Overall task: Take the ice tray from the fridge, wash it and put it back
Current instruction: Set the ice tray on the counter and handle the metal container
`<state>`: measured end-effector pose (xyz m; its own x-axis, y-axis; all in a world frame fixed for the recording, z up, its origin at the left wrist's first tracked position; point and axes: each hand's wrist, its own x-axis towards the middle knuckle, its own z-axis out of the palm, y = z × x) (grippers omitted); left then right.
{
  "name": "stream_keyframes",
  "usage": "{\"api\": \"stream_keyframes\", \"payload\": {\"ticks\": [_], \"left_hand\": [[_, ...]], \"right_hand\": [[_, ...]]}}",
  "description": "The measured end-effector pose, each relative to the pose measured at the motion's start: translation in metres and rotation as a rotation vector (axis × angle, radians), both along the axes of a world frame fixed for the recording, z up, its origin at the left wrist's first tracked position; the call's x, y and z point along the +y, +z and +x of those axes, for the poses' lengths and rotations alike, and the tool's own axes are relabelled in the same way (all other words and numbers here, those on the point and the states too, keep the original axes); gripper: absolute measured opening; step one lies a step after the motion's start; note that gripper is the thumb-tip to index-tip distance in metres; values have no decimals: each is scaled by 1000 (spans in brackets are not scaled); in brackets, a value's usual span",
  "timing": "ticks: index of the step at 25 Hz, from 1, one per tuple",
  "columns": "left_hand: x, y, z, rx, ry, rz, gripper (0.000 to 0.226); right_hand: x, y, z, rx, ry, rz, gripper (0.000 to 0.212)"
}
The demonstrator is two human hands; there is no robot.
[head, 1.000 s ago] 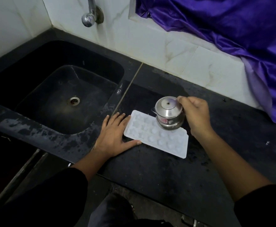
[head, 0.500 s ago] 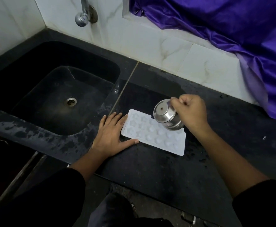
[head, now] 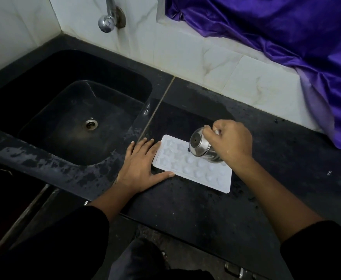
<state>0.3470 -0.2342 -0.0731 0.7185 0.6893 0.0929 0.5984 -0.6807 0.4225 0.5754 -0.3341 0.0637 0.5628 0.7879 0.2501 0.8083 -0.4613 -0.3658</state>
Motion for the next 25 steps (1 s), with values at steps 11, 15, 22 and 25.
{"api": "stream_keyframes", "payload": {"ticks": [11, 15, 22, 25], "left_hand": [[0, -1, 0, -18, 3, 10, 110], [0, -2, 0, -11, 3, 7, 112], [1, -1, 0, -12, 3, -3, 112], [0, -1, 0, -17, 3, -3, 112]], "right_hand": [[-39, 8, 32, 979, -242, 649, 27], [-41, 9, 36, 869, -189, 632, 36], [-35, 0, 23, 160, -79, 149, 49], [-29, 0, 13, 31, -55, 41, 51]]}}
